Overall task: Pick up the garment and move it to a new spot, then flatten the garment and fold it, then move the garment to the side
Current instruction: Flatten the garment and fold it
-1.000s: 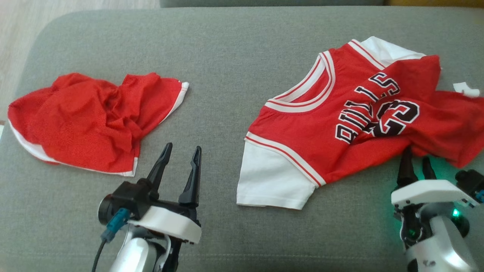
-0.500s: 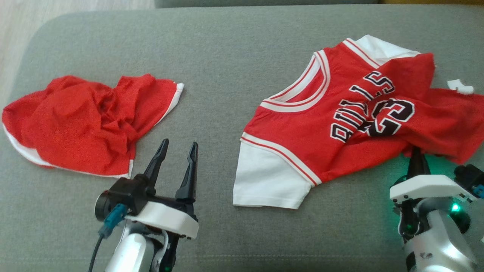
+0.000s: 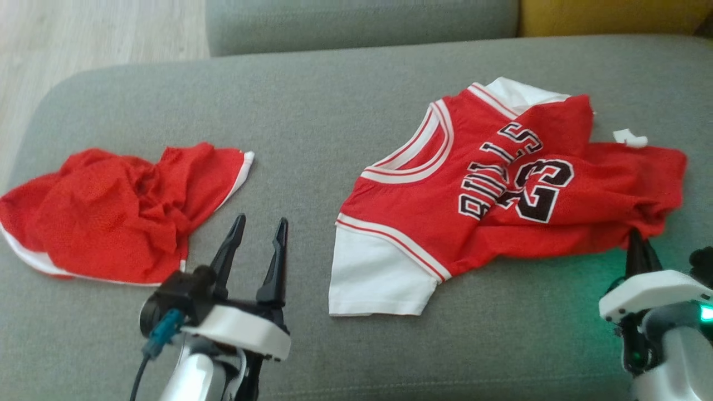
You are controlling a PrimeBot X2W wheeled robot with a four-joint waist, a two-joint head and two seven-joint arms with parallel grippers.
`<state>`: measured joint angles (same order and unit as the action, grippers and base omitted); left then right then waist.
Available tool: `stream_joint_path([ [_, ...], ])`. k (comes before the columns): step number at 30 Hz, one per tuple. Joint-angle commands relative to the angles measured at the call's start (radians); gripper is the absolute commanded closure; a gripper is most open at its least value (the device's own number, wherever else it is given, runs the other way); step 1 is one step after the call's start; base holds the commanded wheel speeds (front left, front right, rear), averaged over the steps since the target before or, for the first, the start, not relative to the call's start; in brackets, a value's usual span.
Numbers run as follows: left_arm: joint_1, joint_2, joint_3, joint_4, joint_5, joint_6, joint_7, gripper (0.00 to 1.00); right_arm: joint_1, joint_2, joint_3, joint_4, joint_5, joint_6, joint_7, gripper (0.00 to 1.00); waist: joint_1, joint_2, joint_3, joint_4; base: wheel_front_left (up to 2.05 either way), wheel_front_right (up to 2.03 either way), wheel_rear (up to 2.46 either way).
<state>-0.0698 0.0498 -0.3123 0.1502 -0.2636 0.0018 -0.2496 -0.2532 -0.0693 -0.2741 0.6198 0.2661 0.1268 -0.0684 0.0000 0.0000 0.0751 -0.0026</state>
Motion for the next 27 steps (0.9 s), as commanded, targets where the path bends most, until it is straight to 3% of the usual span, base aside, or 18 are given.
stream_joint_path([
  [1,-0.008,0.000,0.035,-0.034,-0.008,0.006,-0.012,0.00,0.003,-0.013,0.025,-0.070,-0.019,0.004,0.030,1.00,0.0000,0.0000,-0.020,-0.012,0.00,0.00,0.00],
  [6,0.008,0.000,0.037,-0.037,-0.016,0.006,-0.012,0.00,0.086,-0.042,0.021,-0.234,-0.070,0.004,0.180,1.00,0.0000,0.0000,-0.052,-0.029,0.00,0.00,0.00],
  [13,0.021,0.000,0.017,-0.043,-0.027,0.012,-0.012,0.00,0.180,-0.042,-0.075,-0.452,-0.137,0.004,0.398,1.00,0.0000,0.0000,-0.070,-0.031,0.00,0.00,0.00],
  [20,0.021,0.000,0.002,-0.045,-0.029,0.011,-0.012,0.00,0.200,-0.015,-0.128,-0.556,-0.185,0.004,0.494,1.00,0.0000,0.0000,-0.062,-0.014,0.00,0.00,0.00],
  [24,0.014,0.000,0.003,-0.041,-0.019,0.007,-0.012,0.00,0.160,0.000,-0.137,-0.527,-0.185,0.004,0.495,1.00,0.0000,0.0000,-0.045,-0.005,0.00,0.00,0.00],
  [25,0.012,0.000,0.003,-0.040,-0.017,0.005,-0.012,0.00,0.144,0.002,-0.143,-0.508,-0.185,0.004,0.484,0.44,0.0000,0.0000,-0.041,-0.003,0.00,0.00,0.00],
  [26,0.010,0.000,0.002,-0.039,-0.016,0.004,-0.012,0.00,0.130,0.002,-0.148,-0.488,-0.201,0.004,0.468,0.00,0.0000,0.0000,-0.038,-0.001,0.00,0.00,0.00],
  [27,0.007,0.000,0.001,-0.037,-0.014,0.003,-0.012,0.00,0.118,-0.005,-0.153,-0.469,-0.227,0.004,0.446,0.00,0.0000,0.0000,-0.034,0.001,0.00,0.00,0.00],
])
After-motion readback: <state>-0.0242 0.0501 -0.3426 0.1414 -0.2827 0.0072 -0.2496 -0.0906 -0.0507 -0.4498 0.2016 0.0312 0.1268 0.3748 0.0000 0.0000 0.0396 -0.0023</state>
